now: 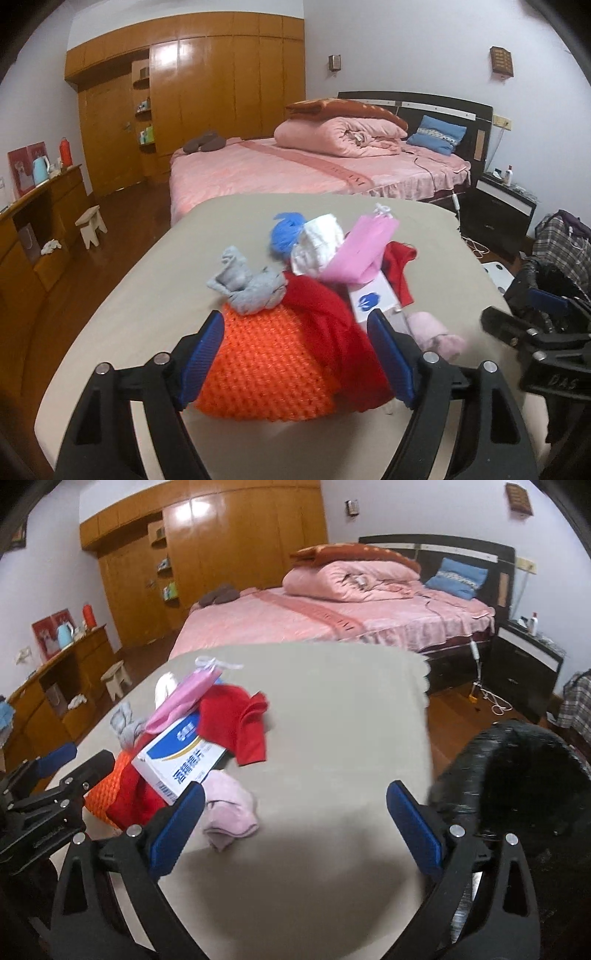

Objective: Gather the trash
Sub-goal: 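Grasp the pink cloth with the right tool while the left tool returns to the pile, then grasp the pink mesh bag with the left tool while the right tool holds the pink cloth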

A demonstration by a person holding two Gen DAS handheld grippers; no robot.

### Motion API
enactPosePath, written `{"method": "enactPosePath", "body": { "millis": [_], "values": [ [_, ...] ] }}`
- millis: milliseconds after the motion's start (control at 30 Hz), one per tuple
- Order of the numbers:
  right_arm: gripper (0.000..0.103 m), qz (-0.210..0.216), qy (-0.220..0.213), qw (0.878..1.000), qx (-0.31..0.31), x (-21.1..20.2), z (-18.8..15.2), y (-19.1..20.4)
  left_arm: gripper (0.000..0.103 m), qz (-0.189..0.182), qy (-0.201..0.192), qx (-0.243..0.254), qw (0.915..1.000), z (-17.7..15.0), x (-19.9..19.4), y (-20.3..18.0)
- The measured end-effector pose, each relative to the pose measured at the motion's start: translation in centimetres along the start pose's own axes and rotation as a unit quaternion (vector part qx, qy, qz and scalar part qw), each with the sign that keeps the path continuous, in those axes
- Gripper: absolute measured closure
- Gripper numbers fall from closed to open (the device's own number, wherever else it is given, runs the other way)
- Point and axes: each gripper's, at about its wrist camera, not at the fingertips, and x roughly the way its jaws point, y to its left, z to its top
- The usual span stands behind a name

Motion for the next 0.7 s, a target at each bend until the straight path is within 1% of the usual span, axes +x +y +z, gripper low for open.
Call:
{"method": "enactPosePath", "body": {
  "millis": [133,167,267,333,400,433,467,500,533,600,700],
  "values": [
    [0.008,0.009,0.013,1.0,-0.013,1.3,-0.2,1.2,0.025,0.003,0.003,-0.001,1.0,-0.1,0.7,0.1],
    [0.01,0.012,0.016,1.0,-0.016,1.5,-0.3,1.5,0.025,0.003,0.005,-0.002,1.0,-0.2,0.9,0.2],
    [0.023,0.023,0.03,0.999,-0.028,2.6,-0.3,2.2,0.025,0.005,0.008,-0.005,0.9999,-0.2,1.4,0.3],
    [0.027,0.028,0.04,0.998,-0.031,3.3,-0.4,2.6,0.025,0.005,0.01,-0.007,0.9999,-0.3,1.7,0.5],
    [0.036,0.037,0.052,0.997,-0.031,3.8,-0.4,2.7,0.025,0.005,0.01,-0.008,0.9999,-0.3,1.8,0.5],
    [0.039,0.04,0.062,0.997,-0.035,4.2,-0.6,2.9,0.025,0.005,0.01,-0.008,0.9999,-0.3,1.8,0.5],
    [0.047,0.044,0.072,0.996,-0.038,4.5,-0.7,3.0,0.025,0.004,0.011,-0.009,0.9999,-0.3,1.9,0.5],
    [0.06,0.064,0.085,0.994,-0.038,4.9,-0.8,3.1,0.025,0.004,0.01,-0.008,0.9999,-0.3,1.9,0.6],
    [0.066,0.076,0.091,0.992,-0.038,5.0,-0.9,3.2,0.025,0.003,0.009,-0.008,0.9999,-0.3,1.9,0.6],
    [0.07,0.077,0.09,0.992,-0.039,4.8,-1.0,3.2,0.025,0.001,0.009,-0.008,0.9999,-0.3,2.0,0.6],
    [0.071,0.078,0.087,0.992,-0.038,4.2,-0.8,2.9,0.025,-0.001,0.007,-0.008,0.9999,-0.2,1.8,0.5]
  ]
}}
